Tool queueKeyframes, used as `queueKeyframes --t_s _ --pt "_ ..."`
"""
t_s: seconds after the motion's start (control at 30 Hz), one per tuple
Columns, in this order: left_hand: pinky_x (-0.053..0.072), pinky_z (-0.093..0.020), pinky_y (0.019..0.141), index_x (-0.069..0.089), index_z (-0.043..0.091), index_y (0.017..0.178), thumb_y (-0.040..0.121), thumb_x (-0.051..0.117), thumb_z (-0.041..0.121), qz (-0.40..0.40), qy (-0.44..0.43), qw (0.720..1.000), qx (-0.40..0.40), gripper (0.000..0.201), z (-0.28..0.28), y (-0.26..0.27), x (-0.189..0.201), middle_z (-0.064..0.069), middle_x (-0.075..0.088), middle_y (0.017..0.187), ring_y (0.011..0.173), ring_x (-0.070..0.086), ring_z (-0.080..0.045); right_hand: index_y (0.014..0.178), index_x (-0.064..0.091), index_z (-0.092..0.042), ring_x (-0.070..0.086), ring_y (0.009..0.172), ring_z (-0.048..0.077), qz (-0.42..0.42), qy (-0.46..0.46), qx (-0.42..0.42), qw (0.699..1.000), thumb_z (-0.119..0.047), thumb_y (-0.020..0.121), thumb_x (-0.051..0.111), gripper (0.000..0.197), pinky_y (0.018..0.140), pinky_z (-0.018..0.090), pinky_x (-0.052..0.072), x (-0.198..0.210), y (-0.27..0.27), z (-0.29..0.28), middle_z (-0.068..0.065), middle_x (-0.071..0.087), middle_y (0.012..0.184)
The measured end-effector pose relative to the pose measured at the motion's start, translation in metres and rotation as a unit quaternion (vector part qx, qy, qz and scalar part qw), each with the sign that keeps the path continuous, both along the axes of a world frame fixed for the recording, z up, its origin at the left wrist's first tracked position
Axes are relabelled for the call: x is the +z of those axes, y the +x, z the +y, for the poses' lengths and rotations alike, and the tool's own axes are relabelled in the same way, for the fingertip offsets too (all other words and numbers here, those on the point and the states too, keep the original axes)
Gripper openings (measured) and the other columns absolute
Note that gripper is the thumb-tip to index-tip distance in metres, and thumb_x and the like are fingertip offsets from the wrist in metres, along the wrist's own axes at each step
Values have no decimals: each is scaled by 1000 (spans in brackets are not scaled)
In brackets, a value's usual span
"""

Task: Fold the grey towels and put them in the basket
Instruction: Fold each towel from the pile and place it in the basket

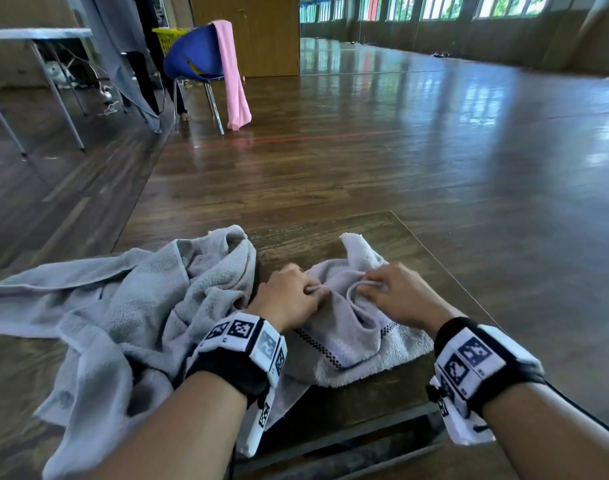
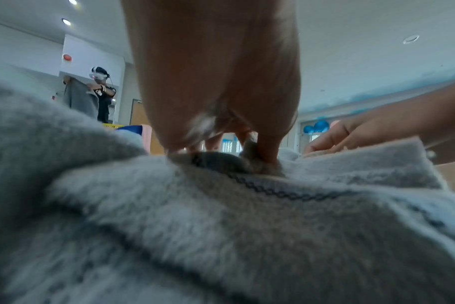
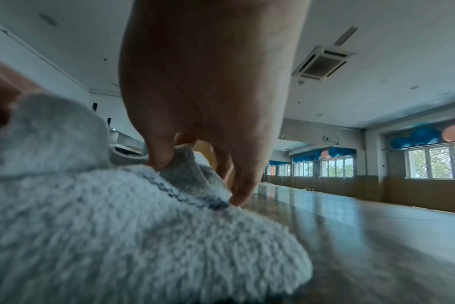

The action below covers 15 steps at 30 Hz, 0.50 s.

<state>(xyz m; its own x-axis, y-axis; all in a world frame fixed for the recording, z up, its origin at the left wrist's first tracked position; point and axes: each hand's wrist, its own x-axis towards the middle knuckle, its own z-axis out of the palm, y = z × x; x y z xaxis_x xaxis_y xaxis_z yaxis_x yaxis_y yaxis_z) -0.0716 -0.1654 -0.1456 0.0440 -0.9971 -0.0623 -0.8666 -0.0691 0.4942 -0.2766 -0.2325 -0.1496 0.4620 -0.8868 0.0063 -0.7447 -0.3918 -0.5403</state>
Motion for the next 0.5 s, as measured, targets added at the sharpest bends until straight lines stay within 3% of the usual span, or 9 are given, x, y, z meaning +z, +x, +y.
queueKeyframes --t_s 0.07,0.13,0.2,0.27,0.33,0.37,0.43,0.5 --pt "47 -48 92 56 26 57 95 53 46 -8 14 1000 -7 43 0 -1 -2 -3 59 90 99 58 -29 59 57 -28 58 75 21 29 -7 2 1000 -27 94 60 36 61 27 39 -5 2 -2 -5 58 74" --pt "50 -44 85 52 21 56 95 53 40 4 -9 1000 -2 44 -2 -4 3 -2 60 76 87 62 -29 58 56 -16 55 60 15 -15 -16 -23 1000 -23 95 57 37 50 26 36 -1 5 -6 -5 56 61" --pt "49 -34 66 49 12 54 96 55 32 66 -52 996 6 47 -5 -8 12 -1 55 59 64 58 -22 64 59 -3 47 50 7 -154 17 -71 985 -18 98 56 38 47 23 37 7 11 -14 -6 55 57" --pt "38 -26 52 46 14 50 96 58 27 163 -93 982 13 50 -9 -12 25 6 45 47 47 42 -11 78 64 9 50 61 13 -301 69 -91 947 -23 98 56 38 56 27 38 26 17 -23 3 57 66" --pt "36 -20 51 54 9 52 95 62 26 268 -122 955 28 47 -18 -11 42 10 47 49 46 40 -6 83 65 9 52 66 17 -377 77 -78 920 -30 94 58 42 62 30 40 51 25 -29 9 58 71" --pt "38 -20 53 61 2 58 95 63 26 306 -149 940 34 44 -24 -10 52 9 52 54 50 44 -6 75 64 7 51 60 13 -379 47 -75 921 -31 94 60 42 57 24 39 66 29 -34 4 56 65" --pt "41 -20 54 69 5 65 94 66 25 339 -225 911 59 36 -39 -3 70 10 58 61 55 49 -3 59 57 -4 38 45 2 -319 -63 -65 943 -24 96 61 43 45 21 31 97 45 -48 -10 43 50" --pt "47 -22 64 76 6 81 95 65 26 359 -273 888 90 27 -53 9 78 7 66 75 70 56 -4 61 58 -5 38 49 3 -285 -115 -37 951 -19 98 58 39 50 25 32 119 65 -66 -9 43 54"
